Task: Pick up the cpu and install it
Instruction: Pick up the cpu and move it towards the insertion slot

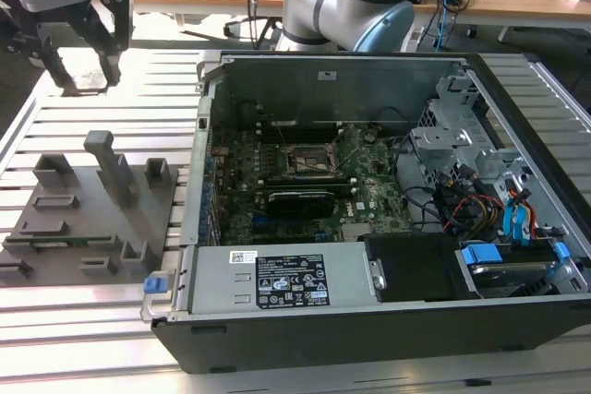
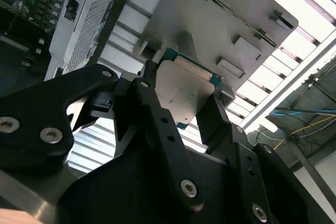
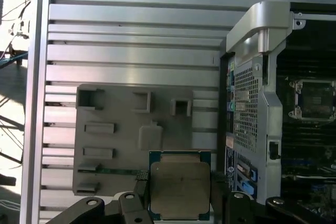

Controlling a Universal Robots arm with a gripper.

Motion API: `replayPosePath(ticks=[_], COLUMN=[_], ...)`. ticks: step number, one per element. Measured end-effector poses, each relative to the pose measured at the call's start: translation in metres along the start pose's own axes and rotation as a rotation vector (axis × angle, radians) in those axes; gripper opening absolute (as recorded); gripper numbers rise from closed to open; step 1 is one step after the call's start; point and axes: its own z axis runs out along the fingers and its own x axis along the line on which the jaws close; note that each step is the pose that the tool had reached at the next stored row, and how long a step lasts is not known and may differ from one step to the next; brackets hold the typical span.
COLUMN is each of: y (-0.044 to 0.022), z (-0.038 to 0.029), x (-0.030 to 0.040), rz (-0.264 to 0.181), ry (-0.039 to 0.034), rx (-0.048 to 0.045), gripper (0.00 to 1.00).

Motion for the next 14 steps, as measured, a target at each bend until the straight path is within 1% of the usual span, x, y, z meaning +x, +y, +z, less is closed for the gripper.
replayPosePath(ticks=[1,2,4,5,6,10,14], y=[-0.0001,-0.0003,-0.0005,-0.0007,-0.0008,-0.0012,-0.0016], z=[0.0001,0.0001,0.0002,0.0002,0.0002,0.0003,0.0004], x=[-0.0026,-0.0081,-0.0142,-0.0194,-0.0233,-0.0351,-0.0442], rz=[0.0,0.0,0.0,0.0,0.0,0.0,0.0], ry=[-0.0001,-0.0001,-0.0001,0.0,0.0,-0.0001,0.0], rx=[0.0,0.0,0.0,0.0,0.0,-0.0001,0.0], gripper=[0.55,0.55,0.55,0.55,0.55,0.55,0.55])
